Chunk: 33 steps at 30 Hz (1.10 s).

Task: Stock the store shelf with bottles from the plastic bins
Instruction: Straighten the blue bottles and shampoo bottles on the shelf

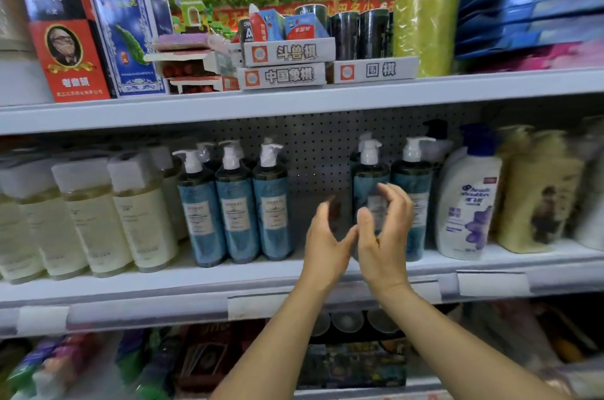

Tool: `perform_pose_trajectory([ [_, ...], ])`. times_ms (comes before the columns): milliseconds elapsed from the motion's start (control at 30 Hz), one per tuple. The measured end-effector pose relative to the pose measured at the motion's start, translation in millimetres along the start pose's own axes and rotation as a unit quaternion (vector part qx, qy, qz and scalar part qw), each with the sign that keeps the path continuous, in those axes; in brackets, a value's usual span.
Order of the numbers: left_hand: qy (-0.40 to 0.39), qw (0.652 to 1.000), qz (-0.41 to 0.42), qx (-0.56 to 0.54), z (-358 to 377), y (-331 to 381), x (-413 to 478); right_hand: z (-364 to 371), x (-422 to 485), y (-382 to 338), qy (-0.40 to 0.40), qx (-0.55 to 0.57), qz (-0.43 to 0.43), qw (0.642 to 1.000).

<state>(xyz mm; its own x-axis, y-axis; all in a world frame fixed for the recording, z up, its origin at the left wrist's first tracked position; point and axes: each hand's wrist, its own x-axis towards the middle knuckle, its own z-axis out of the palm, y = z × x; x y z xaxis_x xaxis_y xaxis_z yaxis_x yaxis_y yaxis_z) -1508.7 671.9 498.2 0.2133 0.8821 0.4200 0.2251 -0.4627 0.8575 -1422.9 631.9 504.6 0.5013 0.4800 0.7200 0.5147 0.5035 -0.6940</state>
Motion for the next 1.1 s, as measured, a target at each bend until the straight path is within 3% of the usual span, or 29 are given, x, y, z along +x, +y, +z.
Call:
perform_pose_trajectory([
  [133, -0.041, 0.999, -0.016, -0.024, 19, 10, 15, -8, -2, 1, -0.058, 0.004, 0.105, 0.993],
  [367, -0.08, 0.995, -0.048, -0.034, 17, 13, 22, -11, 1, 0, -0.084, 0.001, 0.138, 0.987],
  [500, -0.057, 0.997, -0.056, -0.025, 0, 6, 22, -10, -3, 5, -0.16, -0.003, 0.174, 0.972],
  [767, -0.031, 0.998, -0.05, -0.031, -25, 5, 24, 10, 6, 15, -0.224, -0.007, 0.22, 0.949],
  [967, 0.057, 0.995, -0.065, 0.047, -8, -11, 9, 19, 3, 14, -0.209, 0.001, 0.222, 0.953],
  [1100, 0.053, 0.993, -0.106, 0.024, -2, -11, 1, 25, 4, 16, -0.187, 0.017, 0.241, 0.952],
])
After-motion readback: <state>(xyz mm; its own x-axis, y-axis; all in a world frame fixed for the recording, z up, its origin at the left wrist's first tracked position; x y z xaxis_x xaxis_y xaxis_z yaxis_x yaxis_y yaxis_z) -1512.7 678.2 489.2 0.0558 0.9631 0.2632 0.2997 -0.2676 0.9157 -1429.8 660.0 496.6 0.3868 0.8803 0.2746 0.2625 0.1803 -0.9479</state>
